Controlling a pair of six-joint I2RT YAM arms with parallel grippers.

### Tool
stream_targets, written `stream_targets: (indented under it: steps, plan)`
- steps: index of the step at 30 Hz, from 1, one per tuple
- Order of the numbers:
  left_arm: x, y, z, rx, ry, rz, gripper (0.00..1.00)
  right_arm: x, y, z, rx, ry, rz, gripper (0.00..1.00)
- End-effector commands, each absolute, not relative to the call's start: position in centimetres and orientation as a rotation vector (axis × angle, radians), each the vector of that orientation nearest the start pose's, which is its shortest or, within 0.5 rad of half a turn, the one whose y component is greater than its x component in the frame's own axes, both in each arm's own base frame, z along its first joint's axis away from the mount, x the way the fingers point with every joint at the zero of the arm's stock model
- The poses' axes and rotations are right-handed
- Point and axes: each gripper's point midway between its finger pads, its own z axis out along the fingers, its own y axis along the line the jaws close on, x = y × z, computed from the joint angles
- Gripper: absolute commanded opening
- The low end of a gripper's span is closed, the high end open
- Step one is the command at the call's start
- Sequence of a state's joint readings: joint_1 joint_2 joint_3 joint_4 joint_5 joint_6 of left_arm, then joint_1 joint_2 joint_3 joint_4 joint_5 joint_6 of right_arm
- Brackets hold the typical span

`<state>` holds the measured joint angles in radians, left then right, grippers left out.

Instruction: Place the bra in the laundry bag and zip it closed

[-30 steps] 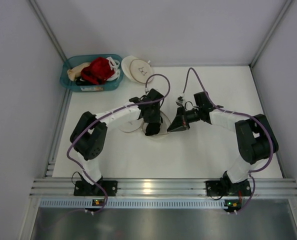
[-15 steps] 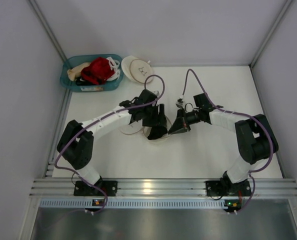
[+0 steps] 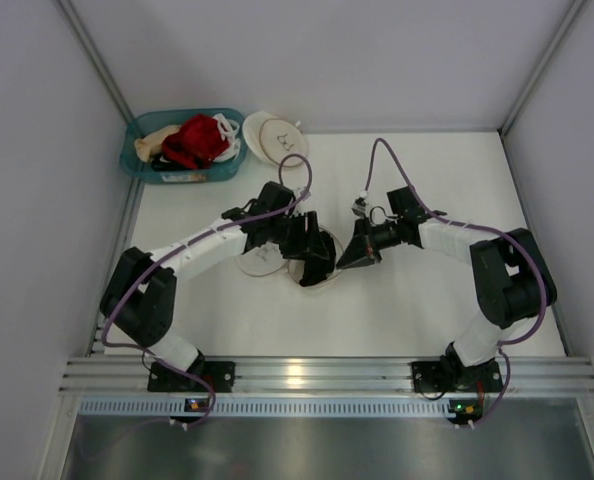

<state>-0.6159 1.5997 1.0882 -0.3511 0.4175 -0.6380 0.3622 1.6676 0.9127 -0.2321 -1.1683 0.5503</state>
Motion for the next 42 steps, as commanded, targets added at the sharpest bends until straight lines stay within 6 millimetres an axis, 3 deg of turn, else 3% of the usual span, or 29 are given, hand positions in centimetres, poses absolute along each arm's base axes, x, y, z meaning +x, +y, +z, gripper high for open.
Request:
stream_targets:
  steps: [1,7,10,11,16,20,24,25,28,34,38,39,41,42]
  plan:
    - [27.2,-31.1,16.7,0.217,2.447,-1.154,0.64,23.2,27.0,14.3,-0.341,2.502,1.840,0.00]
    - [27.1,-29.3,17.6,0.186,2.417,-1.143,0.60,23.1,27.0,14.6,-0.346,2.500,1.840,0.00]
    - [26.8,-28.3,17.1,0.150,2.435,-1.166,0.32,23.1,27.0,14.7,-0.346,2.497,1.837,0.00]
    - [26.8,-28.2,17.1,0.153,2.433,-1.167,0.16,23.1,27.0,14.7,-0.351,2.495,1.837,0.00]
    - [27.3,-29.6,16.4,0.130,2.418,-1.278,0.00,23.0,27.1,14.9,-0.357,2.492,1.839,0.00]
    - [27.9,-31.6,15.8,0.129,2.448,-1.351,0.00,23.0,27.1,15.1,-0.361,2.492,1.840,0.00]
    - [26.0,-34.6,14.1,0.181,2.505,-1.398,0.00,23.2,27.2,15.5,-0.365,2.481,1.855,0.00]
    - [25.6,-35.0,12.7,0.166,2.549,-1.383,0.00,23.2,27.3,15.5,-0.362,2.479,1.861,0.00]
    - [25.5,-34.8,9.0,0.027,2.652,-1.292,0.00,23.3,27.4,16.3,-0.364,2.465,1.884,0.00]
    - [29.1,-33.6,4.9,-0.061,2.683,-1.011,0.00,23.1,27.5,18.4,-0.373,2.417,1.932,0.00]
    - [31.5,-30.7,2.6,-0.059,2.687,-0.668,0.01,22.9,27.4,19.7,-0.361,2.405,1.966,0.00]
    - [31.7,-30.3,2.8,-0.019,2.673,-0.655,0.11,23.0,27.3,20.1,-0.363,2.396,1.964,0.00]
    - [32.1,-30.3,4.1,0.037,2.643,-0.674,0.14,23.3,26.9,19.8,-0.341,2.410,1.934,0.00]
    - [32.0,-30.5,5.9,0.111,2.603,-0.714,0.16,23.4,26.7,19.5,-0.337,2.419,1.914,0.00]
